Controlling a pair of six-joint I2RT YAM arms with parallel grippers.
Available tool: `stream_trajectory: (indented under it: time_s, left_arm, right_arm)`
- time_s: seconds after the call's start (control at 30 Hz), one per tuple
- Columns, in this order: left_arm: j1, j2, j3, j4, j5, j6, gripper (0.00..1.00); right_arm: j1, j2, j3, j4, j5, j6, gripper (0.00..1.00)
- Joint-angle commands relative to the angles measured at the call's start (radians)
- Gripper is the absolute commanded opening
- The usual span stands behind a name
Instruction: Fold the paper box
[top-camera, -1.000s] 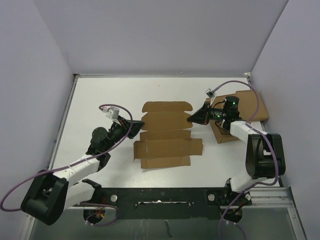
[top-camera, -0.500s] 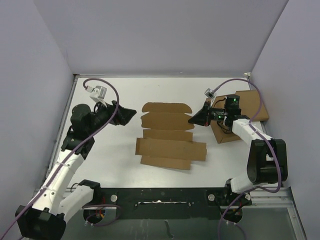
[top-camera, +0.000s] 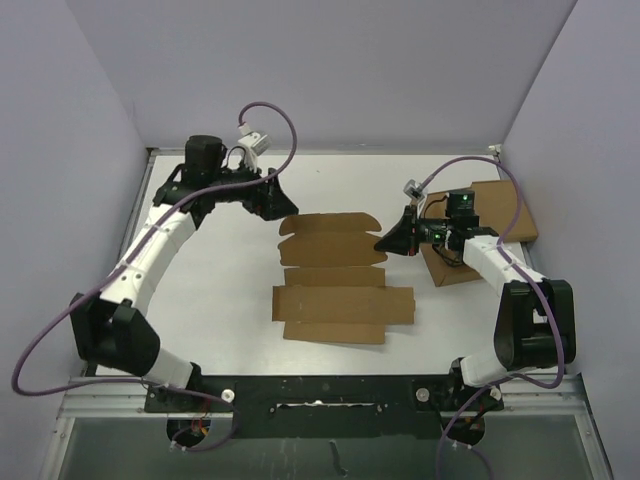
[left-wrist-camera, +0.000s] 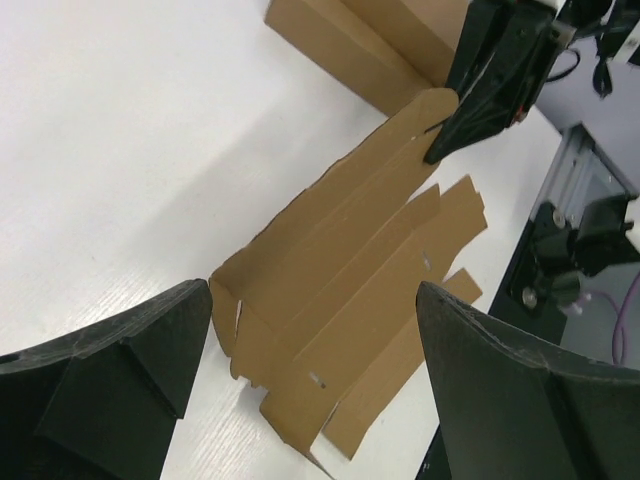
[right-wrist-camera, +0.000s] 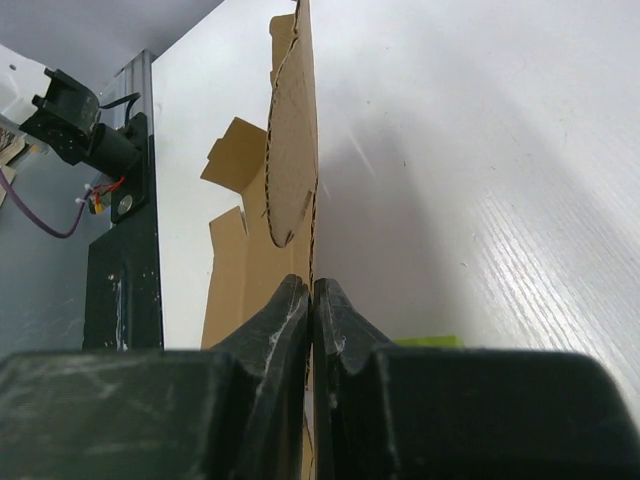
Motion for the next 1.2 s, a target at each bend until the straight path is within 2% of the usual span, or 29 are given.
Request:
stream_trajectory:
  time_s: [0.0, 0.13, 0.27, 0.4, 0.57, 0.67, 0.77, 0.9, 1.03, 1.17]
  left_arm:
    - [-0.044, 0.152, 0.187, -0.222, 0.078, 0.239, 0.83]
    - [-0.082, 0.280, 0.287, -0.336, 0.056, 0.366, 0.79]
    - [-0.107, 0.362, 0.350, -0.412, 0.093, 0.431, 0.73]
    - [-0.126, 0.389, 0.358, -0.442, 0.129, 0.468, 0.70]
    - [-0.128, 0.373, 0.308, -0.433, 0.141, 0.491, 0.60]
    - [-0.127, 0.361, 0.280, -0.417, 0.142, 0.495, 0.49]
    - [-0.125, 0.349, 0.261, -0.403, 0.142, 0.494, 0.34]
    - [-0.123, 0.323, 0.239, -0.382, 0.140, 0.492, 0.22]
    - [-0.123, 0.277, 0.199, -0.344, 0.148, 0.483, 0.02]
    - [-0.121, 0.207, 0.122, -0.277, 0.138, 0.465, 0.00]
  right_arm:
    - [0.013, -0.051, 0.047, -0.012, -0.053, -0.052, 0.00]
    - [0.023, -0.055, 0.050, -0.023, -0.059, -0.068, 0.00]
    - [0.028, -0.055, 0.053, -0.030, -0.063, -0.078, 0.00]
    - [0.028, -0.056, 0.055, -0.035, -0.065, -0.082, 0.00]
    - [0.029, -0.058, 0.055, -0.036, -0.068, -0.081, 0.00]
    - [0.029, -0.058, 0.055, -0.035, -0.070, -0.083, 0.00]
    - [0.029, -0.060, 0.055, -0.035, -0.070, -0.083, 0.00]
    - [0.030, -0.058, 0.055, -0.036, -0.070, -0.083, 0.00]
    - [0.029, -0.055, 0.055, -0.036, -0.070, -0.083, 0.00]
    - [0.031, -0.054, 0.055, -0.040, -0.071, -0.088, 0.00]
